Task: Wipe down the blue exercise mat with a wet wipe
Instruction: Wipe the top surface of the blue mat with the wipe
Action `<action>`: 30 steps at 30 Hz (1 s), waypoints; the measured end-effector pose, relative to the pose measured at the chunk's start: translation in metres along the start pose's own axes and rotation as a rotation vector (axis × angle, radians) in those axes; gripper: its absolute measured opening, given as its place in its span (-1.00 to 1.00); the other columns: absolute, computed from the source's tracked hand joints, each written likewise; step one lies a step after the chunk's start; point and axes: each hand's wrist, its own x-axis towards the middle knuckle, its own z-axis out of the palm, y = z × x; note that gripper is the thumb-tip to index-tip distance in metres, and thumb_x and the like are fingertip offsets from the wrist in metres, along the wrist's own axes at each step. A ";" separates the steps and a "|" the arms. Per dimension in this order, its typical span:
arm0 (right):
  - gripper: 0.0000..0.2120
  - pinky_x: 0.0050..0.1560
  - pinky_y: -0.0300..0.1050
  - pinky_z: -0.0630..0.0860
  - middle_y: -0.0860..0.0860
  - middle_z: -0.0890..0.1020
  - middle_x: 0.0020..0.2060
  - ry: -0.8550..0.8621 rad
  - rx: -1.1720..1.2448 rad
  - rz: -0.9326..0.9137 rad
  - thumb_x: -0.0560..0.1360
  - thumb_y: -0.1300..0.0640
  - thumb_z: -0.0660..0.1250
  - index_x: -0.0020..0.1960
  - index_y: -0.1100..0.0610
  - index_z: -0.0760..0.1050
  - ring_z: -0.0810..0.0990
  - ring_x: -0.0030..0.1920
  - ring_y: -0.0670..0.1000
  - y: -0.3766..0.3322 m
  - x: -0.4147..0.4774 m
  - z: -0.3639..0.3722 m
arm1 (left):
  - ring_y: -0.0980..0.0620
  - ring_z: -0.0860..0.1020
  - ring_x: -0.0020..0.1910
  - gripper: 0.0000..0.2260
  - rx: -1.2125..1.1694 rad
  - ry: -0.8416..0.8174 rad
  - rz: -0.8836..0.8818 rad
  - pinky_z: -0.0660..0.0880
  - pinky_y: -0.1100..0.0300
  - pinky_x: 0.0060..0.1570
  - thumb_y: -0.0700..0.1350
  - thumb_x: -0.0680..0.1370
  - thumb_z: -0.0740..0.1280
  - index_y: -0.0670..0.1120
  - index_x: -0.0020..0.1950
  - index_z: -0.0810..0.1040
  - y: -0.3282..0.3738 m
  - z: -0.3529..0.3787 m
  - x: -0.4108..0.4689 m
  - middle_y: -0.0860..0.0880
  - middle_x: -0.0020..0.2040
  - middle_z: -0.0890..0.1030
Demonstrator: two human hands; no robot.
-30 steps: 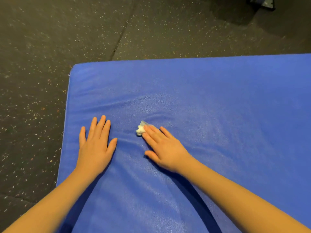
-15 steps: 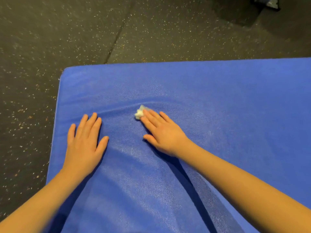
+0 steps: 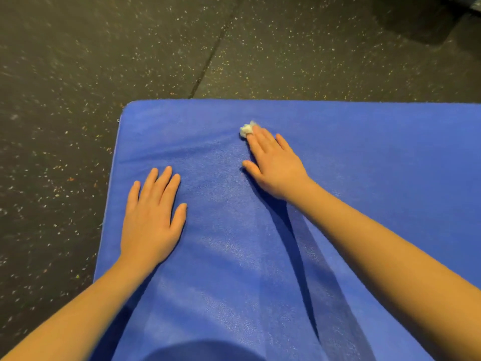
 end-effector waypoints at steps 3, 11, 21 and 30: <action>-0.40 0.52 -0.01 -0.10 0.02 -0.04 0.57 0.058 0.149 0.140 0.63 -0.10 0.08 0.56 0.11 -0.01 -0.10 0.55 0.02 -0.019 0.028 0.000 | -0.07 0.10 0.54 -0.47 -0.012 0.006 -0.005 0.02 -0.10 0.49 0.10 0.60 0.00 -0.13 0.49 0.31 -0.001 0.000 0.000 -0.05 0.53 0.24; -0.37 0.49 -0.02 -0.14 0.08 -0.05 0.57 -0.052 -0.111 -0.142 0.64 -0.12 0.03 0.58 0.13 -0.09 -0.06 0.55 0.07 -0.012 0.036 -0.007 | -0.08 0.15 0.52 -0.51 -0.051 0.040 0.010 0.04 -0.09 0.48 0.06 0.60 0.03 -0.14 0.46 0.36 -0.002 0.000 0.000 -0.06 0.50 0.30; -0.32 0.53 -0.07 -0.10 0.11 -0.06 0.56 0.012 -0.006 -0.290 0.61 -0.10 0.07 0.56 0.27 -0.04 -0.06 0.55 0.09 -0.045 0.059 0.001 | -0.09 0.23 0.48 -0.55 -0.097 0.079 0.016 0.06 -0.07 0.46 0.01 0.60 0.06 -0.15 0.41 0.42 -0.002 0.000 0.001 -0.07 0.46 0.37; -0.89 -0.23 -0.07 0.24 0.24 0.47 0.08 0.036 0.034 -0.152 0.51 0.34 0.14 -0.15 0.29 0.41 0.45 0.04 0.24 -0.054 0.074 -0.024 | -0.07 0.22 0.49 -0.54 -0.108 0.063 0.017 0.03 -0.05 0.47 0.02 0.59 0.08 -0.14 0.42 0.41 -0.003 0.001 0.001 -0.06 0.46 0.36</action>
